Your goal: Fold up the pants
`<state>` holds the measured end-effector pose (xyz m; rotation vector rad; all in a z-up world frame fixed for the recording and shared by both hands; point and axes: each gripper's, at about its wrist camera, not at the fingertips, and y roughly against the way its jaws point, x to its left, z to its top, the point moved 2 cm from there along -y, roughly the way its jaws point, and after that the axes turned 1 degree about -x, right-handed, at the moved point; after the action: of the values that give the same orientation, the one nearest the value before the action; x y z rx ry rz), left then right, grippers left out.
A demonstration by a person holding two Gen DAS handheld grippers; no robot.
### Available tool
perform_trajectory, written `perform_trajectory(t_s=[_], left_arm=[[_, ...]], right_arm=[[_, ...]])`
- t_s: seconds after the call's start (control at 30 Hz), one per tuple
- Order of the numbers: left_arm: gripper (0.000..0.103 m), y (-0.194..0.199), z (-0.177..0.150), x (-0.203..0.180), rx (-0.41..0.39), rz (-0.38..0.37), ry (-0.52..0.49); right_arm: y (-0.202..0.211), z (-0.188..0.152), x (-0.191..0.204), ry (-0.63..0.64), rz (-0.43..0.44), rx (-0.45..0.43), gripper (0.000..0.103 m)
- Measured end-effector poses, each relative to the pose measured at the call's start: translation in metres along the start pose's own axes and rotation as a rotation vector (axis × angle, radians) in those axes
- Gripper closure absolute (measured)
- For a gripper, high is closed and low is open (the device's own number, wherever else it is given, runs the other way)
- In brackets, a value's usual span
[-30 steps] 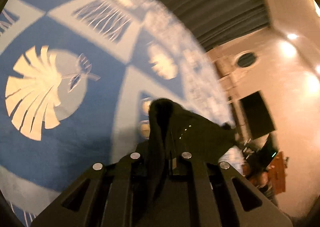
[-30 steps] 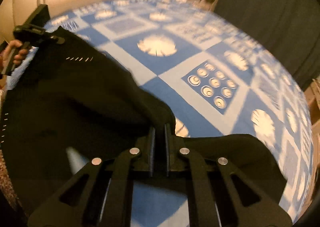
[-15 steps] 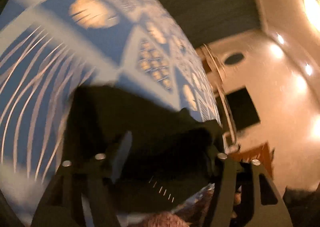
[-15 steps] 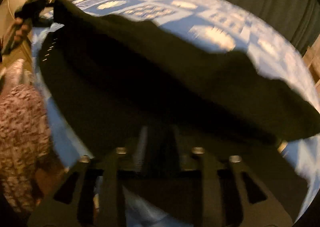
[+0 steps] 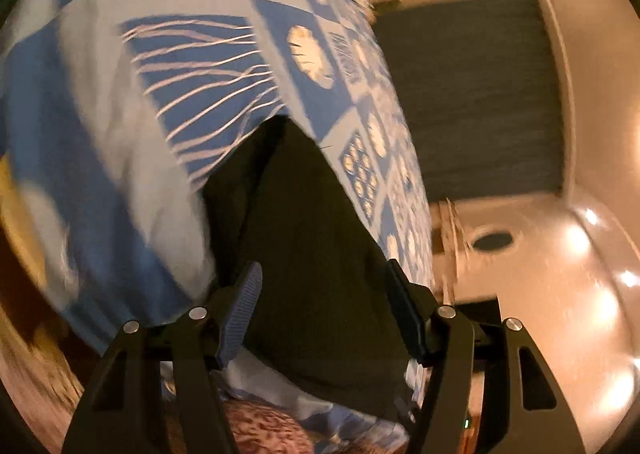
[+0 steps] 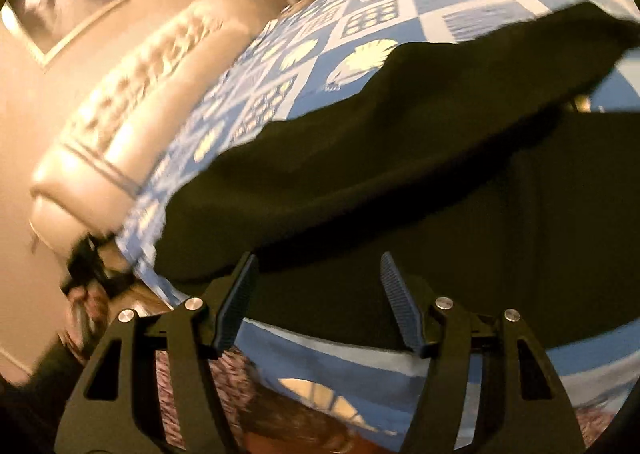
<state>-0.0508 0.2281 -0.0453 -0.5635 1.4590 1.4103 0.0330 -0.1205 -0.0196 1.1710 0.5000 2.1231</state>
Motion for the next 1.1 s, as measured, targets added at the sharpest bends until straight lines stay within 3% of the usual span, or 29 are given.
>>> perform_trajectory(t_s=[0.13,0.3,0.43,0.7,0.83,0.87,0.9,1.1], left_arm=[[0.039,0.006,-0.028,0.013,-0.026,0.100,0.076],[0.039,-0.002,-0.049,0.031,-0.014,0.125,0.146],[0.039,-0.001,-0.051,0.045,-0.027,0.103,0.198],[0.043,0.005,-0.038,0.032,-0.073,0.073,0.180],[0.061,0.005,-0.041,0.037,-0.066,0.080,0.189],[0.073,0.005,-0.041,0.038,-0.061,0.083,0.192],[0.077,0.004,-0.042,0.041,-0.051,0.082,0.199],[0.080,0.003,-0.040,0.042,-0.045,0.084,0.207]], right_arm=[[0.006,-0.002,-0.009,-0.065,0.013,-0.019,0.035],[0.006,-0.013,-0.022,-0.103,0.015,-0.013,0.034],[0.003,-0.017,-0.028,-0.122,0.026,-0.009,0.034],[-0.002,-0.023,-0.032,-0.126,0.027,-0.003,0.033],[-0.001,-0.024,-0.032,-0.125,0.026,-0.004,0.032],[-0.002,-0.025,-0.032,-0.126,0.026,-0.004,0.032],[-0.001,-0.024,-0.032,-0.127,0.026,-0.004,0.032],[0.000,-0.024,-0.032,-0.135,0.028,-0.007,0.031]])
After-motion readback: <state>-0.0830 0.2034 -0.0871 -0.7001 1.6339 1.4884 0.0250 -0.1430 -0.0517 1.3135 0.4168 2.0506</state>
